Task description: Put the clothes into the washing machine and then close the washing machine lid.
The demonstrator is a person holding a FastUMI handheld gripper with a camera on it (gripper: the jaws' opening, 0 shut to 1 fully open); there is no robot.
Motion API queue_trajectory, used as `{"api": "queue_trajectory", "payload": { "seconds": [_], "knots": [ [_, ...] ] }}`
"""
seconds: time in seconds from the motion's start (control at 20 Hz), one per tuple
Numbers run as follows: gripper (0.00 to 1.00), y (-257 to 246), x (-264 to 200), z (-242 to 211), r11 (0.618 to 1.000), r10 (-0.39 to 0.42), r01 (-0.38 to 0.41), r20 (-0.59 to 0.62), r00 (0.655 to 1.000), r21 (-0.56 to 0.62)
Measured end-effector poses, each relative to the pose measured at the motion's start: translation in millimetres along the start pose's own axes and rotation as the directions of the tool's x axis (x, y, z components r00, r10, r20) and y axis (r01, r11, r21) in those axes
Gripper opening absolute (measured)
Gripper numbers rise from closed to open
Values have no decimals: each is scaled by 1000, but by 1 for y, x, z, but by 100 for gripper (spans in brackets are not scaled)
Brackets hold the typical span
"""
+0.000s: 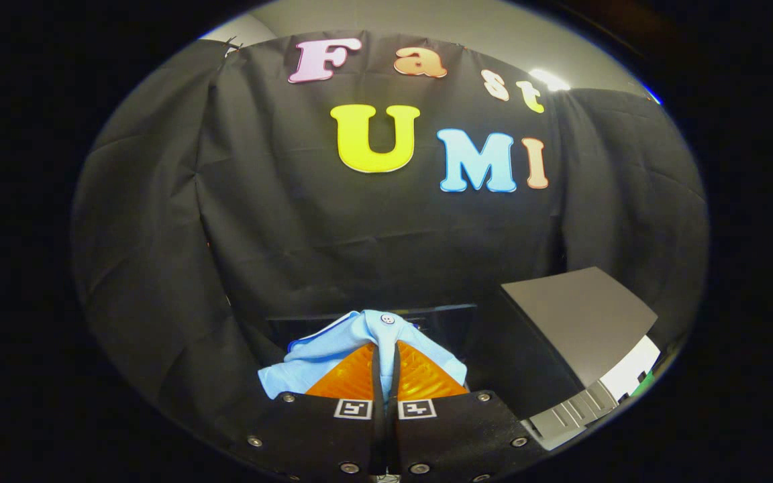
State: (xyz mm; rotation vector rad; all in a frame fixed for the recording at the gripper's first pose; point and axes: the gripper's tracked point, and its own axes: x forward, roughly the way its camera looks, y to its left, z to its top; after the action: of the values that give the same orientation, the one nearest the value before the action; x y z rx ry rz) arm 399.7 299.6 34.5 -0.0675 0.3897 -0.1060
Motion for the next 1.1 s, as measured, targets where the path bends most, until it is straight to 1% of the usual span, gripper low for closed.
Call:
{"api": "queue_trajectory", "payload": {
  "seconds": [0.15, 0.25, 0.35, 0.55, 0.8, 0.9, 1.0, 1.1],
  "knots": [
    [0, 4, 29, -43, 1000, 2, -3, -76, 997, -14],
    [0, 5, 49, -72, 999, -2, -3, -134, 991, -37],
    [0, 7, 66, -99, 999, 3, -10, -185, 983, -34],
    [0, 4, 96, -147, 998, -8, -12, -303, 953, -63],
    [0, -6, 115, -191, 999, -11, -8, -388, 922, -47],
    [0, -9, 127, -212, 998, -16, -14, -437, 899, -65],
    [0, -7, 129, -234, 996, -6, -41, -511, 859, -80],
    [0, -4, 134, -259, 993, 11, -75, -556, 831, -92]
  ]
}}
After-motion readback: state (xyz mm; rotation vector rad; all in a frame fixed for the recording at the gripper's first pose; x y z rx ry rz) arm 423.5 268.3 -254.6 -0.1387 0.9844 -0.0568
